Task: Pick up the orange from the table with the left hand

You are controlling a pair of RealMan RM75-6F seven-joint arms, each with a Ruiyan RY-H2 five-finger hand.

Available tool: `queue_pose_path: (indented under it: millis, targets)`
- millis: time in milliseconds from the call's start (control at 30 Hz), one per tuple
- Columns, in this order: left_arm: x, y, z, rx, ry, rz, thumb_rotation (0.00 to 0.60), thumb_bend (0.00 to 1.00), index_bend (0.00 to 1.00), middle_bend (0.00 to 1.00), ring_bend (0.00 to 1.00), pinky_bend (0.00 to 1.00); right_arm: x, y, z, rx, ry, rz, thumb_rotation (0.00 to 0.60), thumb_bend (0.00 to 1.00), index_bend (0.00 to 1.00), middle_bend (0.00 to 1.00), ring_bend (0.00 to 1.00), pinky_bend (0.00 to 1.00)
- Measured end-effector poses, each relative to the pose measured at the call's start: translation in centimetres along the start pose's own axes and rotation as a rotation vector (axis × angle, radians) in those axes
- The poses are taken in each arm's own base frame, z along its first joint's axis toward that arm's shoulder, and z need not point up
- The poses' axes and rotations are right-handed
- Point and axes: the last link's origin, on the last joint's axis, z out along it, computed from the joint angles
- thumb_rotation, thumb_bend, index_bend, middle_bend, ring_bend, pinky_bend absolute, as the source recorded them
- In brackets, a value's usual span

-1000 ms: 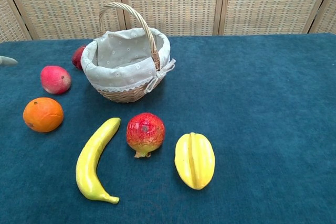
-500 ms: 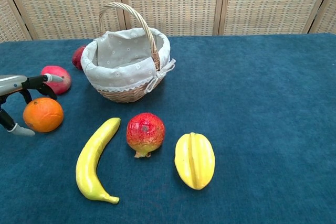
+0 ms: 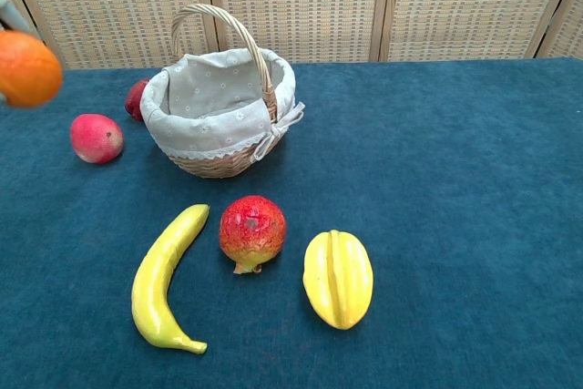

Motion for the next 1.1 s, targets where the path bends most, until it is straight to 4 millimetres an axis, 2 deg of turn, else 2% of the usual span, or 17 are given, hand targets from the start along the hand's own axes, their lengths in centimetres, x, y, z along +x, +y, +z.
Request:
queue_pose_path:
  millis: [67, 167, 267, 333, 400, 467, 567, 633, 767, 900, 1033, 1100]
  targets:
    - [1.0, 1.0, 1.2, -0.031, 0.051, 0.005, 0.600, 0.10, 0.51, 0.48, 0.39, 0.49, -0.1, -0.1, 0.0, 0.002, -0.004, -0.002, 0.600, 0.00, 0.00, 0.00, 0.00, 0.00]
    - [1.1, 2.1, 3.0, -0.047, 0.064, 0.020, 0.600, 0.10, 0.51, 0.48, 0.39, 0.49, -0.2, -0.1, 0.1, 0.002, -0.005, -0.003, 0.600, 0.00, 0.00, 0.00, 0.00, 0.00]
    - [0.3, 3.2, 5.3, -0.048, 0.044, 0.026, 0.600, 0.10, 0.51, 0.48, 0.39, 0.49, -0.2, 0.0, 0.2, -0.006, -0.008, -0.004, 0.600, 0.00, 0.00, 0.00, 0.00, 0.00]
    - [-0.6, 4.0, 6.8, -0.045, 0.025, 0.025, 0.600, 0.09, 0.49, 0.44, 0.39, 0.46, -0.3, 0.1, 0.4, -0.012, -0.011, -0.003, 0.600, 0.00, 0.00, 0.00, 0.00, 0.00]
    - [-1.9, 5.0, 8.3, -0.040, 0.009, 0.015, 0.600, 0.05, 0.36, 0.30, 0.30, 0.37, -0.3, 0.2, 0.5, -0.019, -0.015, -0.003, 0.600, 0.00, 0.00, 0.00, 0.00, 0.00]
    - [-3.3, 5.9, 9.6, -0.040, -0.003, -0.007, 0.600, 0.00, 0.11, 0.09, 0.09, 0.22, -0.4, 0.4, 0.7, -0.028, -0.017, -0.003, 0.600, 0.00, 0.00, 0.00, 0.00, 0.00]
    - [-5.0, 7.1, 10.9, -0.045, -0.003, -0.048, 0.600, 0.00, 0.00, 0.00, 0.00, 0.03, -0.2, 0.6, 0.9, -0.033, -0.012, -0.003, 0.600, 0.00, 0.00, 0.00, 0.00, 0.00]
    - [-5.6, 7.5, 11.2, -0.048, -0.004, -0.080, 0.600, 0.00, 0.00, 0.00, 0.00, 0.00, -0.2, 0.6, 0.9, -0.037, -0.010, 0.000, 0.600, 0.00, 0.00, 0.00, 0.00, 0.00]
    - [-5.3, 7.8, 11.0, -0.076, 0.025, -0.128, 0.600, 0.00, 0.00, 0.00, 0.00, 0.00, 0.0, 0.8, 0.7, -0.041, -0.005, 0.005, 0.600, 0.00, 0.00, 0.00, 0.00, 0.00]
    - [-3.1, 6.8, 9.0, -0.087, 0.092, -0.113, 0.600, 0.00, 0.00, 0.00, 0.00, 0.00, 0.1, 0.6, 0.4, -0.032, -0.001, 0.009, 0.600, 0.00, 0.00, 0.00, 0.00, 0.00]
    - [-0.3, 4.5, 5.5, -0.035, 0.120, -0.068, 0.600, 0.00, 0.00, 0.00, 0.00, 0.00, 0.2, 0.3, 0.0, -0.009, 0.003, 0.012, 0.600, 0.00, 0.00, 0.00, 0.00, 0.00]
    - [0.9, 3.0, 2.6, 0.028, 0.110, -0.027, 0.600, 0.00, 0.00, 0.00, 0.00, 0.00, 0.3, 0.1, -0.2, 0.003, 0.005, 0.012, 0.600, 0.00, 0.00, 0.00, 0.00, 0.00]
